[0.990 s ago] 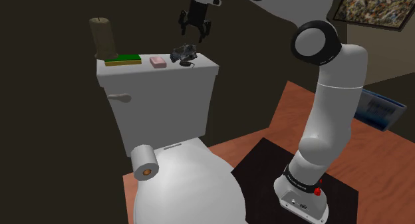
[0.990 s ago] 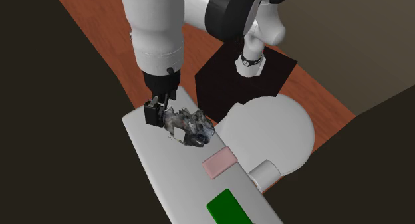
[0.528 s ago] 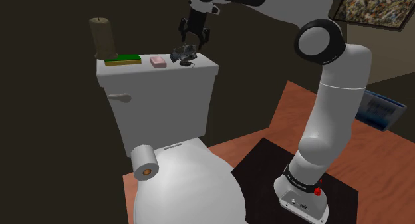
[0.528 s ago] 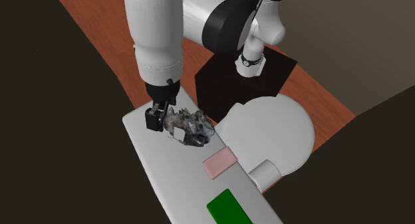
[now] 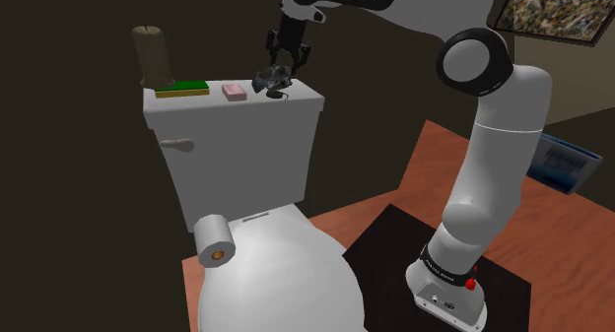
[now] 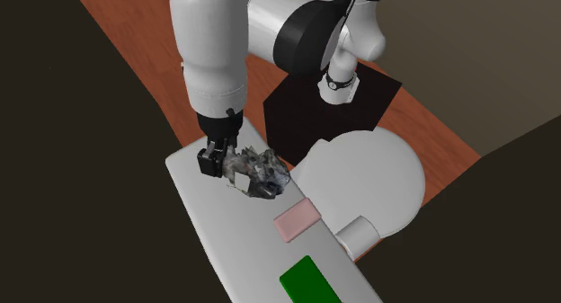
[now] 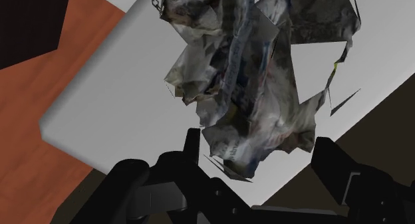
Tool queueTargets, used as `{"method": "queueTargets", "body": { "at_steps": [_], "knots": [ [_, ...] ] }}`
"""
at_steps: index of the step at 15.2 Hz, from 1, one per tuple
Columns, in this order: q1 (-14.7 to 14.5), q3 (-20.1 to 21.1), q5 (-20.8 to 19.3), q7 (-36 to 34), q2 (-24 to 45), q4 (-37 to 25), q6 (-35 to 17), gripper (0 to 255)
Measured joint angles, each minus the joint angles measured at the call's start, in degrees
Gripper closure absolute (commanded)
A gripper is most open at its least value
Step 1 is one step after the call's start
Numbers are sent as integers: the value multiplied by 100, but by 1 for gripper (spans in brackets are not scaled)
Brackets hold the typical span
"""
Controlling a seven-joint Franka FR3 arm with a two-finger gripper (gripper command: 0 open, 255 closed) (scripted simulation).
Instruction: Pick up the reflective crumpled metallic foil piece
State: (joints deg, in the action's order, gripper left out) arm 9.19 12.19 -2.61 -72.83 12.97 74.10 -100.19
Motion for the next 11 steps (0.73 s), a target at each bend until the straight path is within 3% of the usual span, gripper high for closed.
{"method": "queueTargets", "body": {
  "at_steps": [5, 11],
  "knots": [
    [-1, 0, -1, 2, 10, -44, 39, 255],
    [-58, 8, -63, -14, 266, -841, 587, 255]
  ]
}}
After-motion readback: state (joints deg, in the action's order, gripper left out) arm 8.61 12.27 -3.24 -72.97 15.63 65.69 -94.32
